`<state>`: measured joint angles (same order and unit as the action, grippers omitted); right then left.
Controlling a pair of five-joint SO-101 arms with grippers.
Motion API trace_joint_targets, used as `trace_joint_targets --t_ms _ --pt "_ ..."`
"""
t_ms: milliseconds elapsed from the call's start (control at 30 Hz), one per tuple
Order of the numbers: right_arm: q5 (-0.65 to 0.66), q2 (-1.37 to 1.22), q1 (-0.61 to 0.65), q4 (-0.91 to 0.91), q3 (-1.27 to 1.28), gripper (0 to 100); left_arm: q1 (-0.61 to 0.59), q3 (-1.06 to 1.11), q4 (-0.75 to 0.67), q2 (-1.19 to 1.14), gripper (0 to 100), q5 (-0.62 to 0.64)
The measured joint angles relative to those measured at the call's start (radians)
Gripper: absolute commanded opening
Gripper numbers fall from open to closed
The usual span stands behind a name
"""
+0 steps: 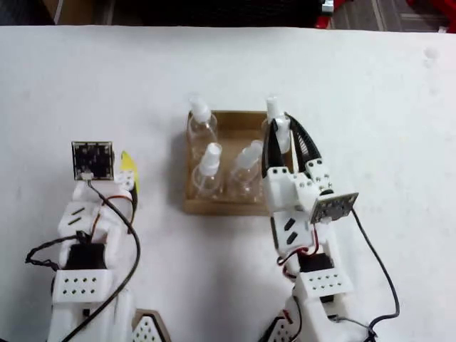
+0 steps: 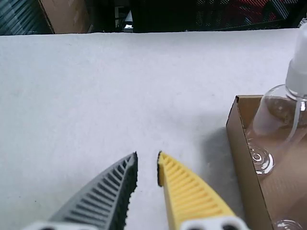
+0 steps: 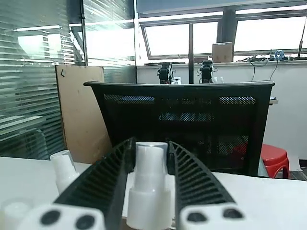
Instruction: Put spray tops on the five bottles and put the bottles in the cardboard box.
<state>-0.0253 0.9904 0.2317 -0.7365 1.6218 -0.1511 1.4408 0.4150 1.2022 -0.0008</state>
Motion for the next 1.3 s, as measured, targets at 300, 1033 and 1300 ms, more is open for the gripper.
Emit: trace_joint_targets --t_ms 300,1033,1300 --pt "0.005 0.002 0.002 -0.009 0.038 22.2 0.000 0.000 0.000 0.000 8 0.000" --pt "-0.061 0.637 -0.089 0.712 -0.284 1.6 0.000 0.000 0.000 0.000 7 0.000" --pt "-0.144 0.779 -0.091 1.226 -0.470 1.6 -0.005 -0.041 0.000 0.000 7 0.000"
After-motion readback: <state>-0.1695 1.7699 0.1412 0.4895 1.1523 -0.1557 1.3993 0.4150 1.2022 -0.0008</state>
